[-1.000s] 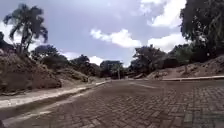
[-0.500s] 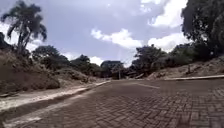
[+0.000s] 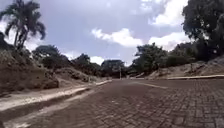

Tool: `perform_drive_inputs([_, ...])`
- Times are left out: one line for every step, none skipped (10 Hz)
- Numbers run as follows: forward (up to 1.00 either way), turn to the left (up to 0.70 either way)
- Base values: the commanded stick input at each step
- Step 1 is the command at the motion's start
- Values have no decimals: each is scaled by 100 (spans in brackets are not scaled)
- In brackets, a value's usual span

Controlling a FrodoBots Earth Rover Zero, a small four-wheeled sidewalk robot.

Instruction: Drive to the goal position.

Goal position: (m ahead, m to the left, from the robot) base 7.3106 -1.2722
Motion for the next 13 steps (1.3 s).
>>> perform_drive_inputs([70,0])
perform_drive_inputs([70,0])
perform_drive_inputs([70,0])
perform_drive_inputs([70,0])
perform_drive_inputs([70,0])
perform_drive_inputs([70,0])
perform_drive_inputs([70,0])
perform_drive_inputs([70,0])
perform_drive_inputs([70,0])
perform_drive_inputs([70,0])
perform_drive_inputs([70,0])
perform_drive_inputs([70,0])
perform_drive_inputs([70,0])
